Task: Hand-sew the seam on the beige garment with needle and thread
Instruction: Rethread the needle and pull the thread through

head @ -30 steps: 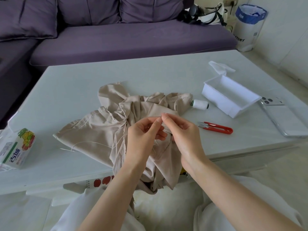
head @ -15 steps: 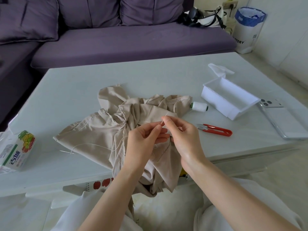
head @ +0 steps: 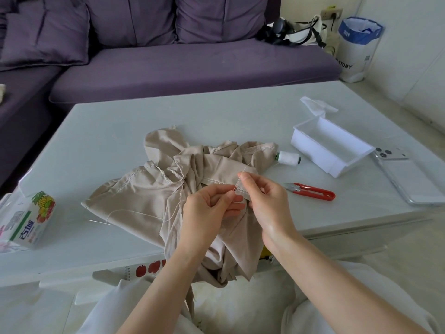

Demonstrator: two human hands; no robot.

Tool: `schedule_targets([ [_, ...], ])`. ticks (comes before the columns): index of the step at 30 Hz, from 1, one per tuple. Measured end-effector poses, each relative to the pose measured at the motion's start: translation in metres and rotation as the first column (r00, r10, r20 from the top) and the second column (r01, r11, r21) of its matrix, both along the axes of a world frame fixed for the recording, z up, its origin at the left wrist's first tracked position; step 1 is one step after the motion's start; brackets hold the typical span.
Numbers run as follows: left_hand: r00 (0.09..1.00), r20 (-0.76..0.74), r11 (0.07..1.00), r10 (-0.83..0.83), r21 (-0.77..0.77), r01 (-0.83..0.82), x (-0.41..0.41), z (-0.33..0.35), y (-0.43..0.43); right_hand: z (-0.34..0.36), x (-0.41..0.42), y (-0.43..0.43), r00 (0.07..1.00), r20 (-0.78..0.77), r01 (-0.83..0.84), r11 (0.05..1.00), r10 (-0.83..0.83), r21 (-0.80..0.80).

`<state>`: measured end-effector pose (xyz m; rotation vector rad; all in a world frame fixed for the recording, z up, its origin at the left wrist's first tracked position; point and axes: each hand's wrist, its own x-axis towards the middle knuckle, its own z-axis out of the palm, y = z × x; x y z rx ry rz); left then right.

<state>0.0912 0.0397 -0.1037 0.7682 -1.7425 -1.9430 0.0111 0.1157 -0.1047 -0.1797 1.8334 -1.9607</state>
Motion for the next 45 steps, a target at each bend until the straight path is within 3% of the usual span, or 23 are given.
schedule_targets([
  [12, 0.997, 0.072, 0.999, -0.015, -0.037, 0.017, 0.002, -0.004, -0.001, 0.000, -0.003, -0.001, 0.999, -0.028, -0.027, 0.999, 0.026, -0.026],
  [17, 0.990, 0.113, 0.947, 0.084, -0.319, -0.043, 0.004, 0.000, -0.003, 0.000, -0.003, 0.000, 0.997, -0.065, -0.034, 0.999, 0.031, -0.041],
  [20, 0.997, 0.032, 0.981, 0.065, -0.187, -0.058, 0.003, 0.006, -0.004, 0.003, -0.002, 0.001, 0.990, -0.133, -0.062, 0.997, 0.055, -0.050],
  [24, 0.993, -0.015, 0.993, -0.118, -0.024, 0.117, 0.000, 0.012, 0.000, 0.004, 0.001, 0.002, 0.975, -0.201, -0.098, 0.995, 0.093, -0.016],
  [30, 0.998, 0.050, 0.997, -0.029, -0.073, 0.032, -0.002, 0.008, 0.000, 0.007, 0.000, 0.003, 0.968, -0.233, -0.100, 0.995, 0.098, 0.005],
  [40, 0.998, 0.055, 0.998, -0.030, -0.062, 0.033, 0.001, 0.005, -0.005, 0.023, -0.004, 0.010, 0.961, -0.110, -0.266, 0.958, 0.254, -0.106],
  [45, 0.995, 0.097, 0.958, 0.033, -0.287, -0.004, 0.002, 0.004, -0.006, 0.029, -0.009, 0.015, 0.935, -0.058, -0.356, 0.927, 0.351, -0.116],
])
